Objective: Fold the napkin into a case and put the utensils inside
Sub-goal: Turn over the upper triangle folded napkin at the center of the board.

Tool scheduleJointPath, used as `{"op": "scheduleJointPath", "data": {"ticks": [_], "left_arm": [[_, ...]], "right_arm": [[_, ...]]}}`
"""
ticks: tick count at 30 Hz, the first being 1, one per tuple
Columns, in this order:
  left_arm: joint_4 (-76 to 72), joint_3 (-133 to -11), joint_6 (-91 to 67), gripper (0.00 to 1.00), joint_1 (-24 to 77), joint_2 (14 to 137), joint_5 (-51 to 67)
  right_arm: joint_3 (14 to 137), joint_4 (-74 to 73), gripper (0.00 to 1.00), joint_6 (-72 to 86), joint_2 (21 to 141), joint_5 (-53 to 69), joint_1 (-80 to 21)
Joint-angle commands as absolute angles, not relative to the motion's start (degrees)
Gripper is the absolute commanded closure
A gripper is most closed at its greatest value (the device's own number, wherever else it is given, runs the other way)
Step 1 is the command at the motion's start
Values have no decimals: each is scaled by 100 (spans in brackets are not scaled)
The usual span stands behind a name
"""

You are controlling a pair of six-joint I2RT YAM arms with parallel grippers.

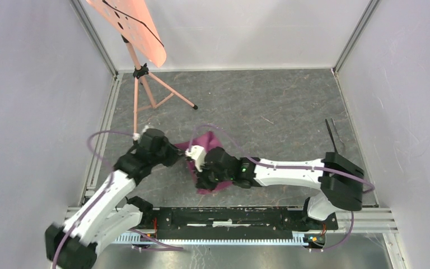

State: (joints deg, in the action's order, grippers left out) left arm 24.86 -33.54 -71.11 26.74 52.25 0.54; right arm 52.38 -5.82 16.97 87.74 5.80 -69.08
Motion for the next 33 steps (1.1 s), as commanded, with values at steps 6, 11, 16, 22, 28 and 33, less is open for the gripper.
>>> {"op": "scheduleJointPath", "data": {"ticks": [6,11,16,22,28,33], "left_arm": [[7383,-6444,-5935,98,2538,4321,-2674],[5987,-6088,-5471,98,2646,5608,-2453],[4057,-6050,-4754,98,2974,7472,-2047],[3123,-7022,-4125,98,3263,9892,-1481],[2742,-7642,-3734,98,3565,10733,-923],[2606,-7983,-3444,97,3717,10902,-692]], "right_arm": [[5838,3530,100,4192,9851,3809,-7297],[4289,5196,100,5125,9757,4298,-6540],[2702,6430,100,5457,9979,4848,-5524],[2155,5542,100,4411,10094,5260,-4579],[2519,2319,93,2265,9341,4593,-3895],[2620,1450,96,1821,9032,4273,-3521]]}}
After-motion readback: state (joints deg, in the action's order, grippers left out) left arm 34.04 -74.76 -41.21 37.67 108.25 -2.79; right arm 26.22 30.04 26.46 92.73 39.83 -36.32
